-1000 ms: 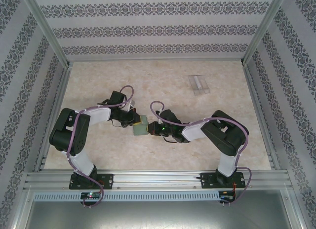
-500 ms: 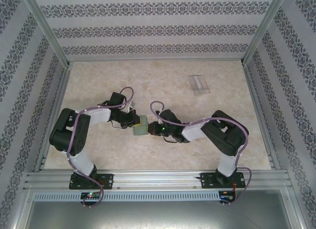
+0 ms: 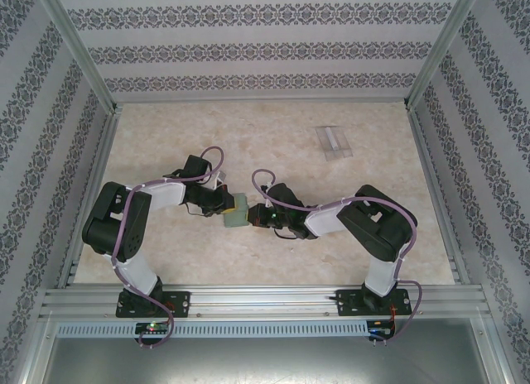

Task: Put the credit cards into the card holder
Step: Close the button on the card holder.

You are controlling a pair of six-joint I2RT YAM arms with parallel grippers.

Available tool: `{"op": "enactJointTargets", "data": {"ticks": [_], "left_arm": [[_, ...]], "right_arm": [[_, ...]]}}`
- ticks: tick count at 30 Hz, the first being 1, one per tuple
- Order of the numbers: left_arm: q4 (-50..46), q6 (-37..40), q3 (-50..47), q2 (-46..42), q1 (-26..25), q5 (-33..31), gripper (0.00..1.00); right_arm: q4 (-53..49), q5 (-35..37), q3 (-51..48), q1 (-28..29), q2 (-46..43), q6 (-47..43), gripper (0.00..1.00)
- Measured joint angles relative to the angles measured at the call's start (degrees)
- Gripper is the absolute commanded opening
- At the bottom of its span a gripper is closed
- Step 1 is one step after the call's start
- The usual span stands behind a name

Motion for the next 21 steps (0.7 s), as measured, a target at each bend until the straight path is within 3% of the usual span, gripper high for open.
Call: {"op": "enactJointTargets", "data": {"ticks": [6, 12, 15, 19, 21], "left_arm": [[0.0, -0.42, -0.13, -0.07, 0.04, 0.04, 0.0], [-0.17, -0.59, -0.33, -0.33, 0.04, -0.17, 0.0], [-0.2, -0.59, -0.33, -0.31, 0.07, -0.15, 0.0], [-0.2, -0.59, -0.33, -0.31, 0.11, -0.11, 0.0], [-0.2, -0.59, -0.33, -0.31, 0.11, -0.11, 0.0]], "right_arm": [[-0.24, 0.0, 0.11, -0.02, 0.0, 0.02, 0.07], [-1.16, 0.52, 0.42, 0.07, 0.0, -0.02, 0.25], [-2.12, 0.15, 0.92, -0.28, -0.42, -0.26, 0.28], [-6.12, -0.87, 2.03, -2.62, -2.21, -0.39, 0.28], [-9.57, -1.11, 4.2, -3.43, -3.65, -0.55, 0.17]]}}
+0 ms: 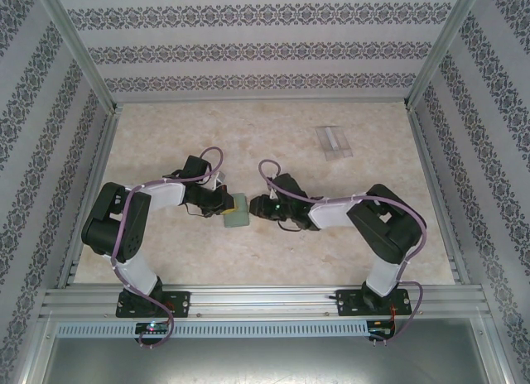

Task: Put the credit cards into the card holder
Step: Close the button on the card holder.

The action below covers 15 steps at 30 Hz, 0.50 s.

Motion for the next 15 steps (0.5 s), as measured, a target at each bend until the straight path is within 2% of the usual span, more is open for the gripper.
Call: {"op": "enactJointTargets", "data": {"ticks": [3, 9, 15], "left_arm": [[0.02, 0.0, 0.0, 0.0, 0.02, 0.02, 0.0], [0.33, -0.5, 0.0, 0.52, 0.24, 0.83, 0.0], [0.79, -0.87, -0.2, 0.55, 0.24, 1.03, 0.0]], "right_arm": [[-3.74, -0.9, 4.87, -0.09, -0.9, -0.9, 0.0], [-5.11, -2.67, 11.89, 0.07, 2.75, 1.36, 0.0], [-5.95, -2.64, 10.86, 1.53, 6.91, 5.16, 0.0]]}}
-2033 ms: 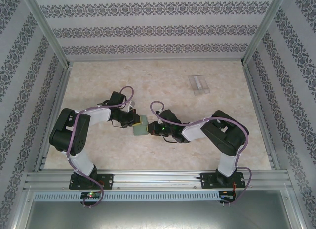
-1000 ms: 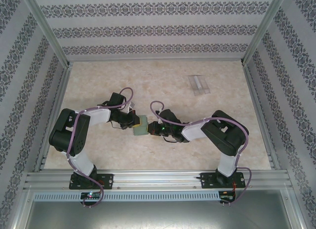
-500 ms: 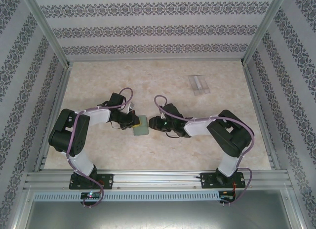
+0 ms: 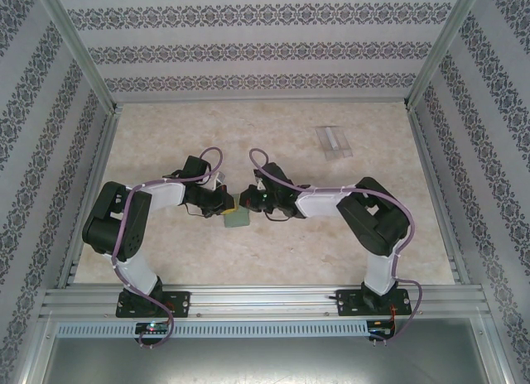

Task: Put the credit cards into the card holder
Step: Close the button on the card holder.

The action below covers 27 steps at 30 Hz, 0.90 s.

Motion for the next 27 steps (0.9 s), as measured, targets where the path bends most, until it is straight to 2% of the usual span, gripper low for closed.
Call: {"op": "enactJointTargets", "data": {"ticks": [16, 27], "left_arm": [[1.64, -0.2, -1.05, 0.0, 0.02, 0.2, 0.0], [2.4, -0.94, -1.07, 0.7, 0.76, 1.11, 0.0]], "right_arm": [[-1.86, -1.9, 1.22, 0.02, 2.05, 1.25, 0.0], [-17.88, 5.27, 11.43, 1.92, 4.79, -3.39, 0.0]]}}
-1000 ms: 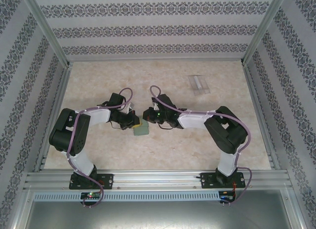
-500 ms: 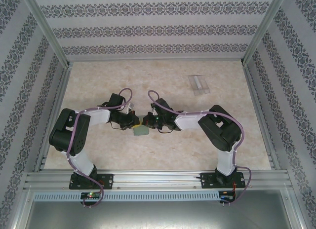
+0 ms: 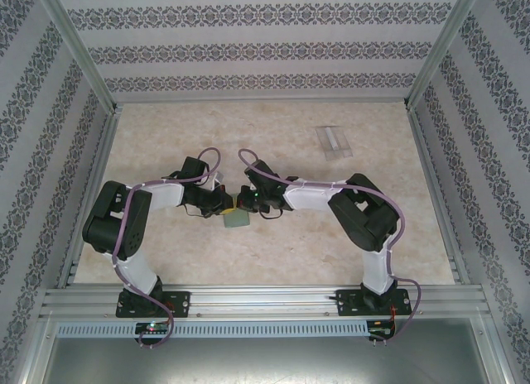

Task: Put the credit cards into the card holder
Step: Close the button on the card holder.

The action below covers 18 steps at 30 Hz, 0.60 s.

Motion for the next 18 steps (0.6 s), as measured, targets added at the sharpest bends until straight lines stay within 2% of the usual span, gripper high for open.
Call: {"op": "enactJointTargets", "data": {"ticks": [6, 9, 11, 17, 18], "left_arm": [[0.15, -0.33, 0.0, 0.09, 0.02, 0.39, 0.02], [0.85, -0.57, -0.09, -0.07, -0.04, 0.42, 0.27], [1.18, -1.16, -0.17, -1.07, -0.13, 0.04, 0.42], [0.44, -2.75, -0.33, -9.86, -0.37, -10.05, 0.58], [-0.33, -2.95, -0.17, -11.72, -0.37, -12.22, 0.62]], "right_arm": [[-1.05, 4.26, 0.31, 1.44, -0.48, -0.94, 0.0], [1.14, 4.7, -1.77, 1.44, -1.66, -1.99, 0.0], [1.86, 5.03, -3.87, 0.81, -3.3, -2.64, 0.07], [-1.01, 10.58, -8.5, -2.78, -13.73, -6.45, 0.35], [-1.18, 12.33, -9.25, -3.56, -17.18, -7.48, 0.43]]}}
